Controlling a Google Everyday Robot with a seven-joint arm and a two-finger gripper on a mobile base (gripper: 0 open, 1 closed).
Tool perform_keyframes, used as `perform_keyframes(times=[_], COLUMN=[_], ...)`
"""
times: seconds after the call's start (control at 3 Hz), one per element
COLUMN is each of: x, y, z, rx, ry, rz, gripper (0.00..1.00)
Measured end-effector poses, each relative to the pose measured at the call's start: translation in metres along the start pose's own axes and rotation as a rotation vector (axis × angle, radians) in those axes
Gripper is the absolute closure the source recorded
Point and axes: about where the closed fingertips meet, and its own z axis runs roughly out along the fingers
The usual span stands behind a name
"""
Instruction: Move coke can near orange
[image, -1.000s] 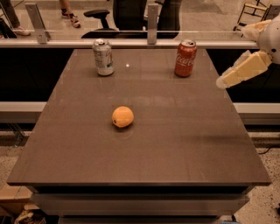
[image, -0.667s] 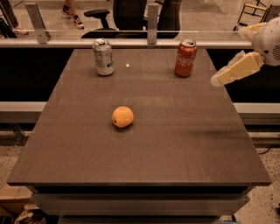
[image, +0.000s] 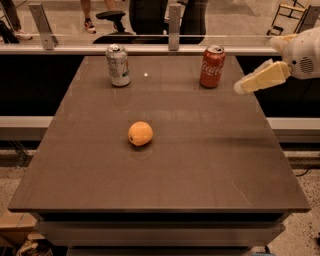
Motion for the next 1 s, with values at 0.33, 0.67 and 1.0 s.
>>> perform_keyframes(times=[0.33,0.67,1.0], x=[0.0045,0.0048,0.0037], y=[-0.0107,-0.0106,-0.0023], z=[0.0104,0.0110,0.0110], rx=[0.003,0.003,0.016], ry=[-0.025,-0.025,-0.009], rz=[0.032,0.033,0.028], gripper=[0.00,0.00,0.00])
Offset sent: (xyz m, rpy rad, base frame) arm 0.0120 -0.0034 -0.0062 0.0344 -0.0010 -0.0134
